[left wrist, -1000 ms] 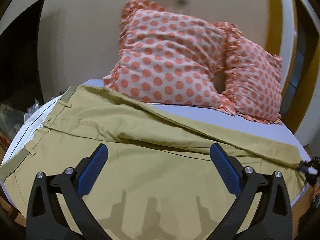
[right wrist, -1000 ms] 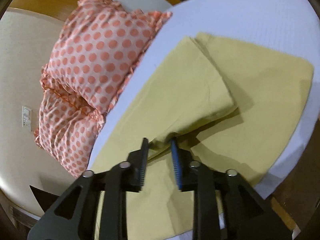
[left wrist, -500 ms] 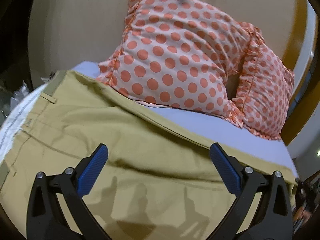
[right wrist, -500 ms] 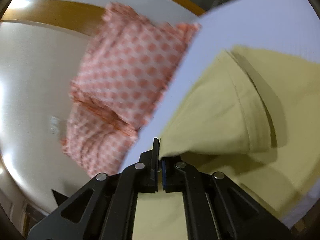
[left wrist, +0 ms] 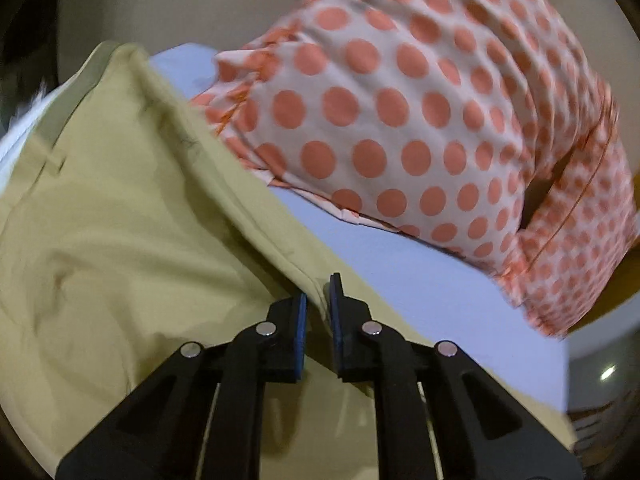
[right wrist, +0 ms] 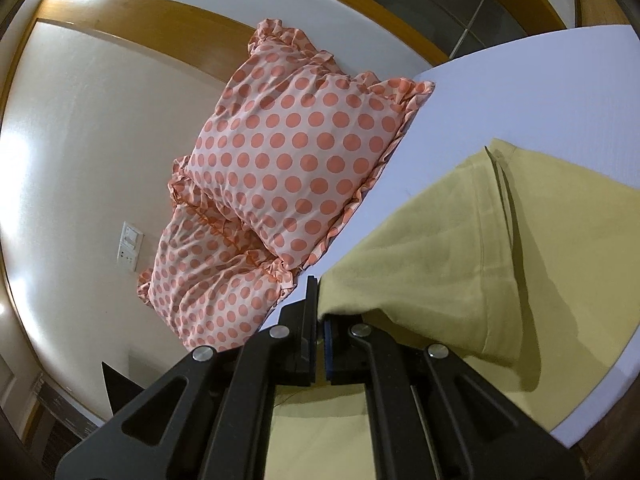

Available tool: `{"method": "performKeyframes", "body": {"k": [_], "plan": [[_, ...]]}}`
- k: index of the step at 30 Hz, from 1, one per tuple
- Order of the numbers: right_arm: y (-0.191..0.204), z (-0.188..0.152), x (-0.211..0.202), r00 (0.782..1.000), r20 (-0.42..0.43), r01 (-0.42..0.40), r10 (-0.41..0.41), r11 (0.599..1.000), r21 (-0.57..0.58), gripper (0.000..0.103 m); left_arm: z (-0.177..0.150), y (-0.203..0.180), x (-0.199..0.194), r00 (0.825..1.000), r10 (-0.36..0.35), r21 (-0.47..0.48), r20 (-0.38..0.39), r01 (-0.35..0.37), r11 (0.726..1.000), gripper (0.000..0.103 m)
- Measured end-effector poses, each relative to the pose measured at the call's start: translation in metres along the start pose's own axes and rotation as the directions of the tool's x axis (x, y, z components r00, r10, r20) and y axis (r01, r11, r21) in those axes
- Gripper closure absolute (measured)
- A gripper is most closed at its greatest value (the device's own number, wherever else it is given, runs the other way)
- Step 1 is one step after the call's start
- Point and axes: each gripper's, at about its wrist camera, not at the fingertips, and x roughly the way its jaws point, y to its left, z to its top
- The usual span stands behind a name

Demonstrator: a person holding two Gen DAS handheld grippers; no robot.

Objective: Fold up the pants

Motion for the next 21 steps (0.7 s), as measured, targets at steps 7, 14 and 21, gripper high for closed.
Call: {"method": "performKeyframes", "body": {"k": [7,14,21], "plan": [[0.009,0.003,-0.041,0.997,0.07,0.032,-0.028,0.998,-0.054,0.101,-0.097,0.018,-0.131,0.985,-0.026,0.118,0.173,0.005,0.993,0.094],[-0.032,-0.017,-0.049,0.981,0.009,0.192,-0.192,0.981,-0.007,0.101,-0.205,0.069,-0.161,0.992,0.017,0.014,0.121,-0.019,1.0,0.094],[-0.046,-0.024,-0.055,0.969,0.006,0.247,-0.247,0.969,0.006,0.101,-0.224,0.078,-0.161,0.991,0.001,0.007,0.135,-0.002,1.0,0.094]]}}
